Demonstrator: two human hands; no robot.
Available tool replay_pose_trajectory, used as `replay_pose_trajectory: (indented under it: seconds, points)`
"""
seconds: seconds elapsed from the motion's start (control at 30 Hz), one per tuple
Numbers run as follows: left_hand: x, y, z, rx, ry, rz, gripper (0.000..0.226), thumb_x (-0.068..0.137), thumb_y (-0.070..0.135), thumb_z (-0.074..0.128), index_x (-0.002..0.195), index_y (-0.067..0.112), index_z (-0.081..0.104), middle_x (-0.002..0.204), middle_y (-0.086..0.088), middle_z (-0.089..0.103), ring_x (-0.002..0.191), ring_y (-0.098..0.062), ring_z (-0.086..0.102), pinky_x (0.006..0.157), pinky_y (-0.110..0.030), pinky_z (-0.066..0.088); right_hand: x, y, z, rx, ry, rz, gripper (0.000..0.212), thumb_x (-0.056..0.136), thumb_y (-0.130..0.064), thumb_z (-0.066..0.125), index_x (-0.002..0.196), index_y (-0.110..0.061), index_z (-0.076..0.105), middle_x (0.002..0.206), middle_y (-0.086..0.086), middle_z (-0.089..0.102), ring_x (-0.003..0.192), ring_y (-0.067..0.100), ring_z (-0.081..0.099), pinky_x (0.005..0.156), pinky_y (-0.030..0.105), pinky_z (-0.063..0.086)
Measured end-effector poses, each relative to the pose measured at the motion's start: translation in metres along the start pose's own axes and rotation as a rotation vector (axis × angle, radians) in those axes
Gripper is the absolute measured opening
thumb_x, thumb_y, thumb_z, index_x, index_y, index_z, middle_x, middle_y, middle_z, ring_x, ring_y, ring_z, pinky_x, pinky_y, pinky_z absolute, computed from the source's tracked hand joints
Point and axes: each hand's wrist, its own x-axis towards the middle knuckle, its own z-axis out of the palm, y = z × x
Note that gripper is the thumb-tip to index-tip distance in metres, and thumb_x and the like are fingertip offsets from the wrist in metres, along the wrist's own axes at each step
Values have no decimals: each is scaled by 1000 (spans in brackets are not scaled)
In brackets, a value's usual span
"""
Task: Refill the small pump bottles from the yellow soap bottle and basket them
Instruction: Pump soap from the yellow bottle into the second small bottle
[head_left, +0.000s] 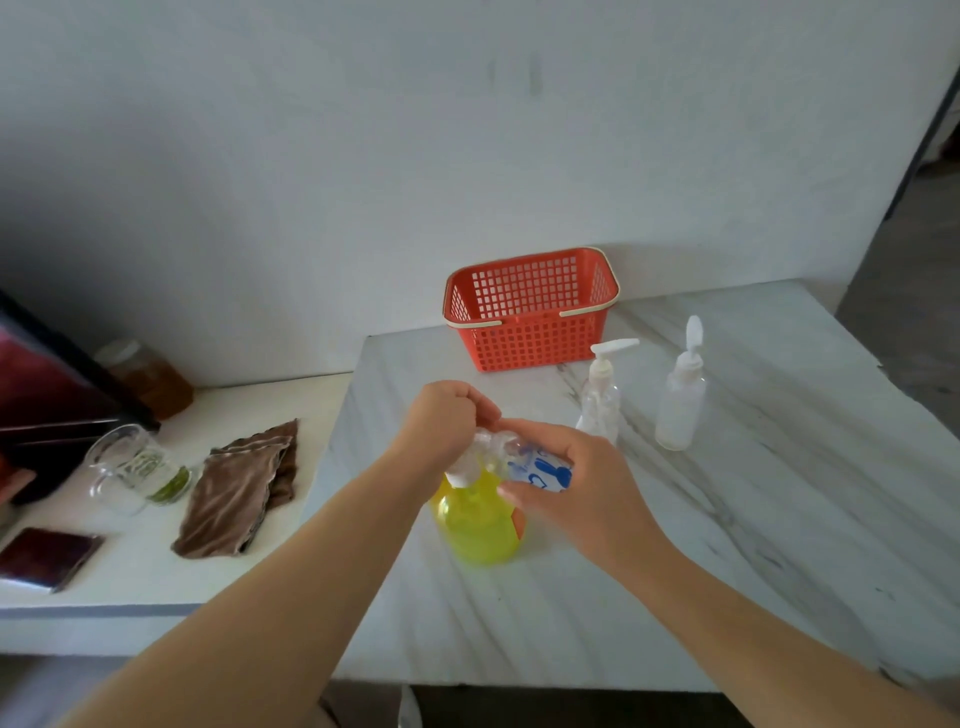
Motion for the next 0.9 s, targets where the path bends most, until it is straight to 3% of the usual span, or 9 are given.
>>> replay_pose_trajectory:
  seconds: [0.23,0.53,0.67,0.9]
  points:
    - [2,-6,4,52,-14,19,41,81,-11,31,65,12,61,66,-1,61,64,-13,53,58,-22,43,-4,3,1,16,7,25,52,71,-11,78,118,-31,66,99,-8,71,89,3,67,78,15,52]
    - [1,0,2,74,-26,-1,40,83,-10,33,65,12,62,65,-1,61,65,-14,53,57,-22,42,-3,-2,0,-12,12,16,53,66,-24,75,116,-37,65,98,-10,71,89,3,67,80,22,55]
    - [3,3,-1,59,-52,-12,38,85,-8,35,68,12,63,69,-2,64,69,-16,57,65,-24,47,-3,-3,-1,-6,6,14,57,62,-31,70,119,-34,65,100,-11,71,91,3,67,82,23,55]
    - [3,-5,5,61,-4,15,39,81,-10,33,65,11,62,66,-2,62,67,-16,54,59,-24,43,-3,2,0,11,-2,37,54,66,-22,75,119,-32,66,100,-9,71,90,4,68,83,23,55]
